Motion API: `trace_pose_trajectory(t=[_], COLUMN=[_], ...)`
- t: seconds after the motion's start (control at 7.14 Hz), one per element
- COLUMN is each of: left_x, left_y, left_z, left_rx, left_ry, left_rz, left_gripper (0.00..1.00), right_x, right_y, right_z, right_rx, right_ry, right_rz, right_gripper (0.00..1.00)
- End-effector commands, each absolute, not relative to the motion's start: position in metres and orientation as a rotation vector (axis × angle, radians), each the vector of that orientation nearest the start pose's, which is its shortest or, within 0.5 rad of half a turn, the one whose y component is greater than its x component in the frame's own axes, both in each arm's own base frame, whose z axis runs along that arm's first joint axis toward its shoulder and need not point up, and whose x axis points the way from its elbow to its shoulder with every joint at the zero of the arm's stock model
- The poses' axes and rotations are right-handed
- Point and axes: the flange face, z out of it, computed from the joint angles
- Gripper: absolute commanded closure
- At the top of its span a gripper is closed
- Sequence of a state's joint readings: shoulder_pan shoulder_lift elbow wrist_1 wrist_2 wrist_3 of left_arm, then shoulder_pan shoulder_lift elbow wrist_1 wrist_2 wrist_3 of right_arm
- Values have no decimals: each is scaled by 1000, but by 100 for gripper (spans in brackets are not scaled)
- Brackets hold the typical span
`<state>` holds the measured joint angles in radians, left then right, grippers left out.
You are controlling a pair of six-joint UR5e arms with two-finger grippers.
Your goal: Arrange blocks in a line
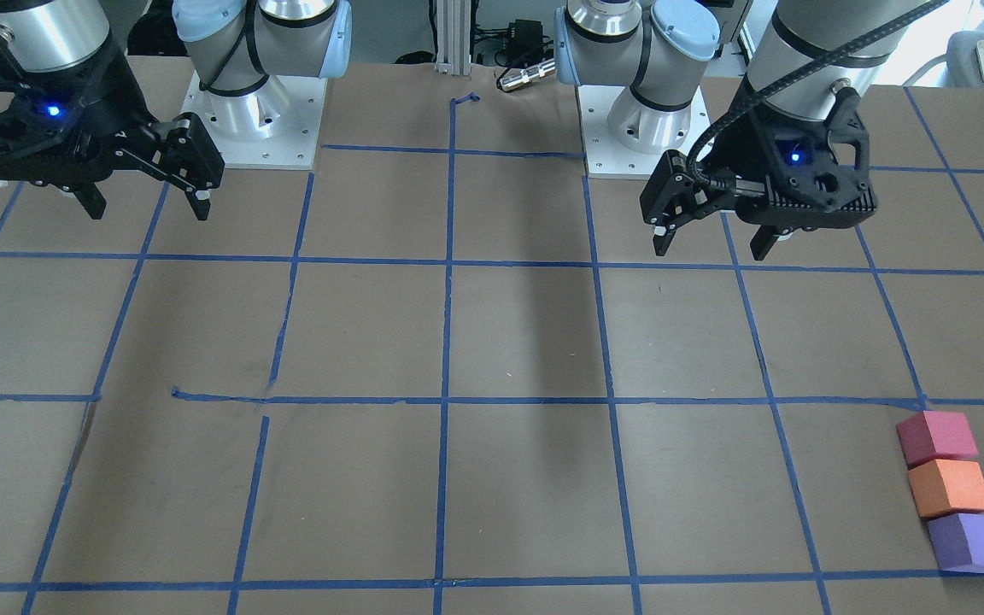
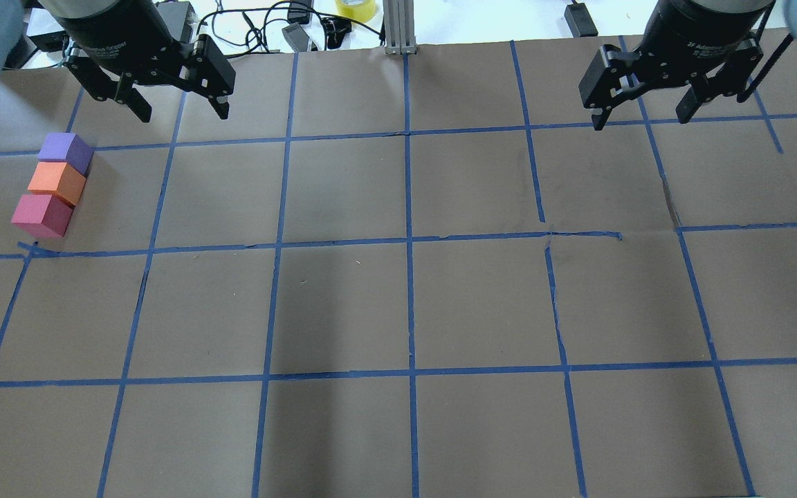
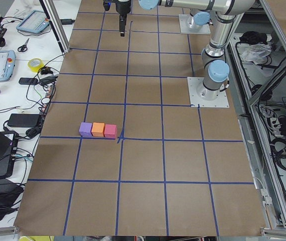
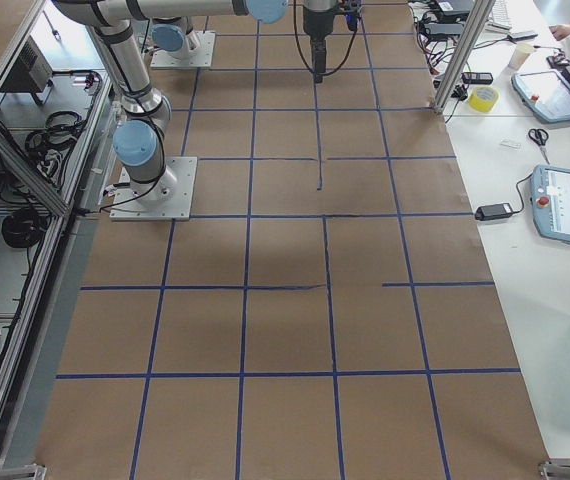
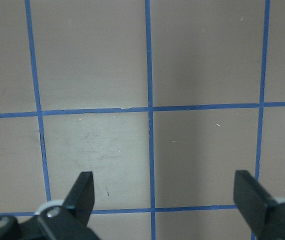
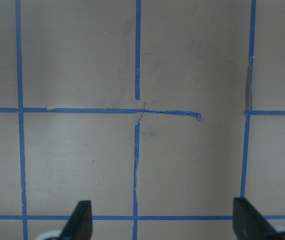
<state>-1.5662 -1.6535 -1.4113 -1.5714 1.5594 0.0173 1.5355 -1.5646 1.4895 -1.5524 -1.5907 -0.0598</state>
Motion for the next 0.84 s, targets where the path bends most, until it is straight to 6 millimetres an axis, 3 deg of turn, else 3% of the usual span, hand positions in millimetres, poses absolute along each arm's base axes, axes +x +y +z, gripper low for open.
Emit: trace_pose_trajectory(t=[0.0, 0.7], left_x=[-132, -131], left_y=[-531, -527], left_z=[524, 522], left_rx=[13, 24], left_ry=[3156, 3139], left_rz=[-117, -108], left_gripper=[0, 0], right_x=[114, 114], right_y=[-503, -503], right_z=[523, 523], right_rx=[-38, -33], right_ry=[3163, 3163], right_rz=[-88, -88], right_gripper=[0, 0])
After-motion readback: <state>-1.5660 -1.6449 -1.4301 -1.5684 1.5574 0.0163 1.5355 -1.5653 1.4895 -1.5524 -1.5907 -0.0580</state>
